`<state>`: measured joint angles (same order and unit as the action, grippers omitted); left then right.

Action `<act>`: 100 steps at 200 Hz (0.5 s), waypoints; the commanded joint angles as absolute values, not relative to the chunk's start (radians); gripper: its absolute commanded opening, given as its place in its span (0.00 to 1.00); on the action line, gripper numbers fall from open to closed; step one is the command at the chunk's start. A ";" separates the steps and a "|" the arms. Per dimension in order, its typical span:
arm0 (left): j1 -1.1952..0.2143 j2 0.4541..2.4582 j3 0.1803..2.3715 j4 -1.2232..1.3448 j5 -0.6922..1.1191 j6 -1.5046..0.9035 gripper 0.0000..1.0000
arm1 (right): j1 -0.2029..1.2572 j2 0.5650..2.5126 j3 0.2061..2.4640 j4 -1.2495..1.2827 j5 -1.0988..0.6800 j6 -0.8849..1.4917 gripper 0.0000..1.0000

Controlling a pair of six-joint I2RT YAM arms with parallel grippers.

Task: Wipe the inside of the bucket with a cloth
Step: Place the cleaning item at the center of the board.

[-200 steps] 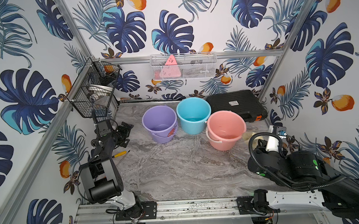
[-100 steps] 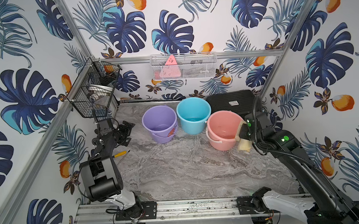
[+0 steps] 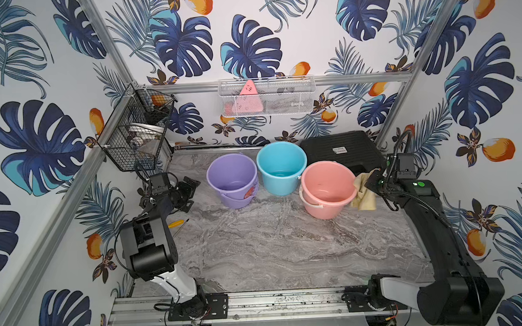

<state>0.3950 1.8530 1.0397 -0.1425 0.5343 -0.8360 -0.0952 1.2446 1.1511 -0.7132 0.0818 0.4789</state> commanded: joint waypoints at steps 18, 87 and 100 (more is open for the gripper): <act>0.368 1.832 1.043 -0.124 0.438 -0.739 0.99 | -0.153 1.306 1.058 -0.604 0.005 0.504 0.06; 0.297 1.767 1.058 -0.192 0.240 -0.622 0.99 | -0.211 1.488 1.002 -0.524 -0.081 0.466 0.34; 0.290 1.767 1.068 -0.214 0.213 -0.604 0.99 | -0.213 1.509 1.005 -0.520 -0.080 0.462 0.40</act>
